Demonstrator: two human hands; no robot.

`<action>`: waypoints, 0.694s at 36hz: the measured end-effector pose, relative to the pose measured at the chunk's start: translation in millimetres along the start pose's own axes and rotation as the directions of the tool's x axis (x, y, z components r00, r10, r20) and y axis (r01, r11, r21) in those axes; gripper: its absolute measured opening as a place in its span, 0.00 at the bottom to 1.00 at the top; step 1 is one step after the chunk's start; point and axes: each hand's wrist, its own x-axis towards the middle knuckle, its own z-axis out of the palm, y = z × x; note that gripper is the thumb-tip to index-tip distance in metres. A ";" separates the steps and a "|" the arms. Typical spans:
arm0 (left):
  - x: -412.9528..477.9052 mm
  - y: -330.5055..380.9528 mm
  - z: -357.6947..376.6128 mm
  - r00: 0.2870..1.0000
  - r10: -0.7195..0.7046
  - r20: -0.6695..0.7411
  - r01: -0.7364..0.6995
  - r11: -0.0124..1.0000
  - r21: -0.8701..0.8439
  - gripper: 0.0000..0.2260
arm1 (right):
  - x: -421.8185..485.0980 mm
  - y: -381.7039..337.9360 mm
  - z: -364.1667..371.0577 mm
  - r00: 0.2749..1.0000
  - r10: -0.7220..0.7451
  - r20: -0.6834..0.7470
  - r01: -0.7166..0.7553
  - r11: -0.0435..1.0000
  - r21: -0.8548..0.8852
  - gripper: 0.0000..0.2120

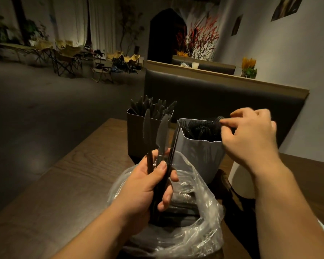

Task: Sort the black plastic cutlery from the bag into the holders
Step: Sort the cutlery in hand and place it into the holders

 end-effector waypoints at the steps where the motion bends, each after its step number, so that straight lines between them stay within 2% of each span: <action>1: 0.1 0.2 -0.2 1.000 0.008 -0.008 -0.008 1.000 0.015 0.10 | -0.8 -3.9 -4.9 0.999 -0.020 -0.042 0.022 0.999 0.046 0.13; 3: 0.2 0.2 -0.5 0.999 0.031 -0.023 -0.030 0.999 0.032 0.10 | -5.0 -19.8 -16.1 0.988 -0.029 -0.151 0.074 0.950 0.302 0.09; 4: 0.4 -0.1 -0.8 0.999 0.041 -0.031 -0.039 0.998 0.044 0.09 | -7.8 -30.2 -21.2 0.992 -0.008 -0.129 0.066 0.888 0.455 0.07; 6: 0.7 -0.7 -1.2 0.997 0.058 -0.053 -0.054 0.995 0.078 0.09 | -14.6 -53.0 -28.6 0.994 -0.027 0.110 -0.059 0.710 0.702 0.03; 7: 0.8 -1.3 -1.6 0.996 0.064 -0.060 -0.058 0.994 0.098 0.10 | -18.3 -61.6 -28.3 0.962 -0.072 0.264 -0.160 0.636 0.755 0.02; 8: 0.9 -1.6 -1.8 0.996 0.069 -0.063 -0.061 0.991 0.117 0.11 | -22.1 -69.0 -26.5 0.917 -0.115 0.381 -0.240 0.603 0.761 0.05; 9: 0.6 -1.0 -1.6 0.995 0.074 -0.065 -0.064 0.989 0.134 0.12 | -25.4 -73.5 -21.7 0.889 -0.141 0.436 -0.273 0.600 0.752 0.11; 11: -0.2 0.6 -1.3 0.994 0.076 -0.083 -0.064 0.987 0.147 0.16 | -29.2 -79.2 -10.6 0.906 -0.111 0.409 -0.257 0.625 0.737 0.19; 13: -1.4 2.0 -1.0 0.993 0.074 -0.092 -0.060 0.988 0.141 0.19 | -30.0 -80.7 -2.8 0.933 -0.069 0.353 -0.236 0.623 0.746 0.17; 16: -1.8 2.0 -0.1 0.991 0.074 -0.109 -0.059 0.989 0.135 0.20 | -30.3 -80.2 1.3 0.924 -0.087 0.374 -0.280 0.515 0.811 0.09; 18: -1.4 0.9 0.4 0.990 0.081 -0.117 -0.066 0.989 0.131 0.18 | -30.6 -80.6 2.2 0.922 -0.098 0.374 -0.291 0.459 0.840 0.08; 21: -0.8 -0.5 1.2 0.989 0.091 -0.115 -0.078 0.991 0.108 0.15 | -30.9 -81.0 6.4 0.939 -0.055 0.340 -0.282 0.443 0.851 0.11; 25: 0.0 -0.5 2.5 0.990 0.069 -0.122 -0.058 0.994 0.095 0.15 | -31.6 -82.2 8.9 0.945 -0.069 0.320 -0.267 0.404 0.875 0.06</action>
